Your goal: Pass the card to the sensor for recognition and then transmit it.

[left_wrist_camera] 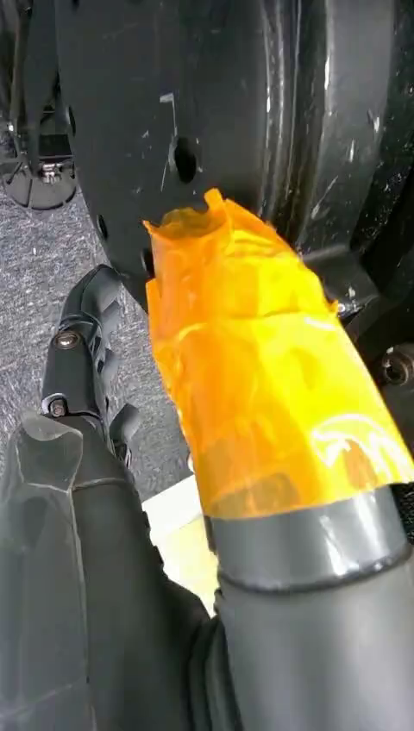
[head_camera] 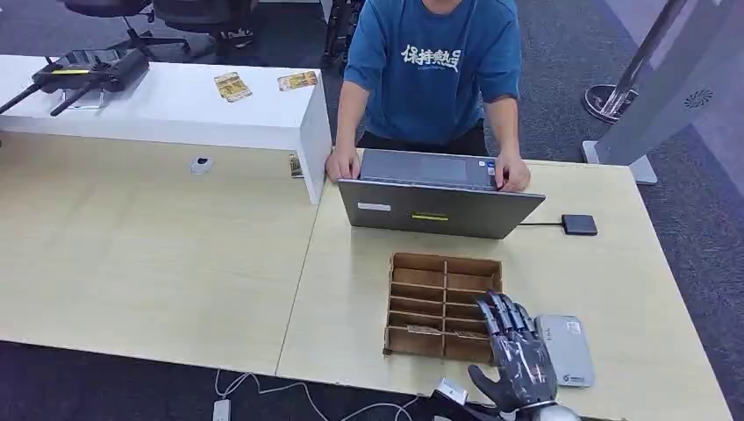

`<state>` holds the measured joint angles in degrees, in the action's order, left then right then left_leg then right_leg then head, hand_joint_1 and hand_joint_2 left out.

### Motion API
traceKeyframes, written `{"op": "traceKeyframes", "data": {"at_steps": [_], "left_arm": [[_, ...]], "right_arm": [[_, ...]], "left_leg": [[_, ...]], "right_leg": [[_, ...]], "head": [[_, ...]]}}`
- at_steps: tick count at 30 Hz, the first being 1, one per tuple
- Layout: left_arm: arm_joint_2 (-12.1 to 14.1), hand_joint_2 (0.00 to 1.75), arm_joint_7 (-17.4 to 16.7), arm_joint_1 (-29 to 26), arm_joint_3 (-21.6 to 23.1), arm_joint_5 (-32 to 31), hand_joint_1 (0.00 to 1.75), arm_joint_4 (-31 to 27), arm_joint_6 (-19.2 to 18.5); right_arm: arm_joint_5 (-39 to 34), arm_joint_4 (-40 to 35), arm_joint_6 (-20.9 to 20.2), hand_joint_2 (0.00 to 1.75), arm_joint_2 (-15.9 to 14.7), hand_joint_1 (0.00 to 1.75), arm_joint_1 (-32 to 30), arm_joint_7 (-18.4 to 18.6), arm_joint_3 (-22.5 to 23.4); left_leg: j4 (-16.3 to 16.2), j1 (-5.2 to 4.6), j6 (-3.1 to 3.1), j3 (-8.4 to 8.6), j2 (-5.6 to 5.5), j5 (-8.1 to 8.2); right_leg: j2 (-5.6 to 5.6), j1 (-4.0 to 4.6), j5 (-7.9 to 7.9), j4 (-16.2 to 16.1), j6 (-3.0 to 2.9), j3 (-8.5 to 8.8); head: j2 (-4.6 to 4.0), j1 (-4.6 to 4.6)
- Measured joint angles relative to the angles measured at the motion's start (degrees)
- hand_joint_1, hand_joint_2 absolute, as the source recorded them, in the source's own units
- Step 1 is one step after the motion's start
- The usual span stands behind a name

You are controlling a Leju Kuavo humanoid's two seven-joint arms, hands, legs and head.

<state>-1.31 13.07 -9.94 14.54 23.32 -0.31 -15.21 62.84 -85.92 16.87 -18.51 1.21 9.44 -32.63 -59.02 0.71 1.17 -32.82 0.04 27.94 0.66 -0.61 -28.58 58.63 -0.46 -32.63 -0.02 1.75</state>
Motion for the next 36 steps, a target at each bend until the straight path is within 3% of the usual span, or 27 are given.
{"op": "traceKeyframes", "data": {"at_steps": [36], "left_arm": [[0.22,0.0,0.07,-0.08,0.24,0.07,0.0,0.0,-0.13]], "right_arm": [[-0.55,1.22,1.16,1.75,0.68,0.0,1.12,0.2,-1.97]], "left_leg": [[0.0,0.0,0.0,0.01,0.0,0.0]], "right_leg": [[0.0,0.0,0.0,0.0,0.0,0.0]], "head": [[0.0,0.0]]}}
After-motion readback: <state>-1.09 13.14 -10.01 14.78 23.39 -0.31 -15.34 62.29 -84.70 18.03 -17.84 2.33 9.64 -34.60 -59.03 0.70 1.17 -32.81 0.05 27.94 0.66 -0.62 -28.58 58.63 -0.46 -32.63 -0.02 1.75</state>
